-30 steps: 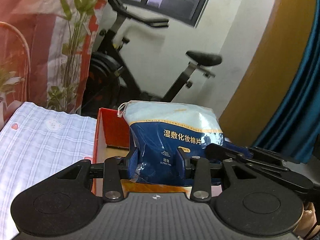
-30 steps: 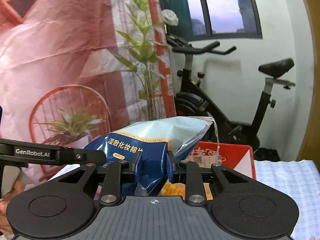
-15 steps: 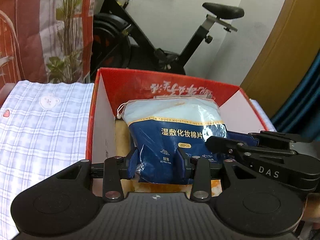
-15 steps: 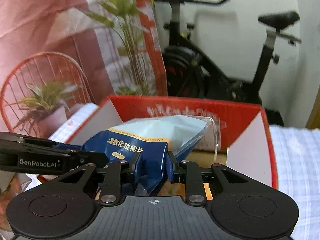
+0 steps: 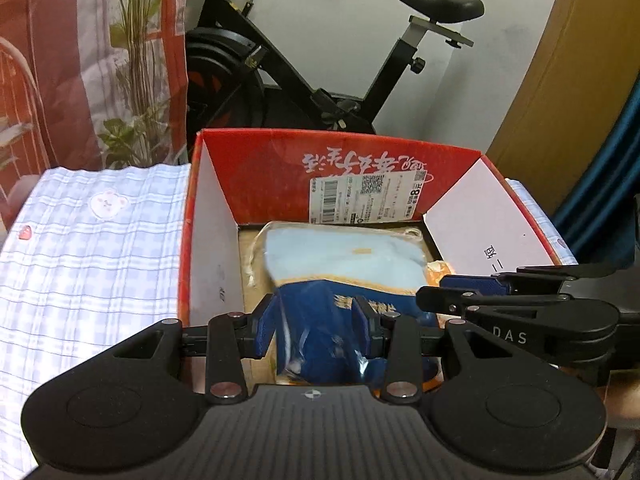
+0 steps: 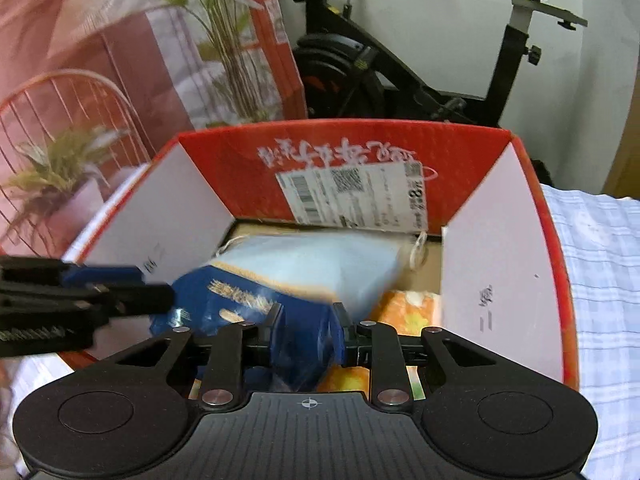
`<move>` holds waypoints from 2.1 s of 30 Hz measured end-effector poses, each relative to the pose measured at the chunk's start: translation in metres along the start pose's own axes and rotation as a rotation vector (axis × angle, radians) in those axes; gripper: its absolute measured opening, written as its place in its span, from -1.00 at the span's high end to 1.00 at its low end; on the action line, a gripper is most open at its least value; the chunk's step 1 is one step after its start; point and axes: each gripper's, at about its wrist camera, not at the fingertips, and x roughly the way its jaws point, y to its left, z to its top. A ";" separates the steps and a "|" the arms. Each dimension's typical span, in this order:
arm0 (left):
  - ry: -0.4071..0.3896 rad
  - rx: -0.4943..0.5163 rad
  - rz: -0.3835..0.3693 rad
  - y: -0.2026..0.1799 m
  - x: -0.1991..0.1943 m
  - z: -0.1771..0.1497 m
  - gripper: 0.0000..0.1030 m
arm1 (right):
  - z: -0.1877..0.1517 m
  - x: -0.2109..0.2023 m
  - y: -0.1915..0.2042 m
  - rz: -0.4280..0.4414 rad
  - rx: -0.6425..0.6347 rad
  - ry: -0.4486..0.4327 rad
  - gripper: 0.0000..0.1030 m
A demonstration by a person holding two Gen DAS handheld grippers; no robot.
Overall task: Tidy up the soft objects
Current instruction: 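Lift the cotton pad bag with the left tool and release it into the box, then lower the left tool onto the black dotted gloves and close it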
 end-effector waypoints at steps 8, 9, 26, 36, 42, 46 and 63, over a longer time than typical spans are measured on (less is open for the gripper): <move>-0.070 0.013 0.020 -0.006 -0.036 -0.005 0.19 | -0.003 -0.034 0.003 -0.056 -0.065 -0.070 0.51; -0.078 0.015 0.023 -0.007 -0.042 -0.007 0.19 | -0.004 -0.041 0.004 -0.057 -0.075 -0.084 0.51; -0.197 0.057 -0.030 -0.037 -0.129 -0.109 0.19 | -0.092 -0.159 0.035 0.016 -0.230 -0.224 0.50; -0.127 -0.016 -0.036 -0.033 -0.106 -0.180 0.19 | -0.191 -0.156 0.041 0.028 -0.214 -0.121 0.45; -0.116 0.019 -0.023 -0.041 -0.097 -0.196 0.19 | -0.225 -0.152 0.036 -0.001 -0.172 -0.091 0.42; -0.107 0.004 -0.027 -0.044 -0.090 -0.207 0.19 | -0.235 -0.148 0.030 -0.020 -0.132 -0.106 0.42; -0.029 -0.072 -0.117 -0.036 -0.055 -0.220 0.15 | -0.251 -0.140 0.019 -0.002 -0.063 -0.148 0.42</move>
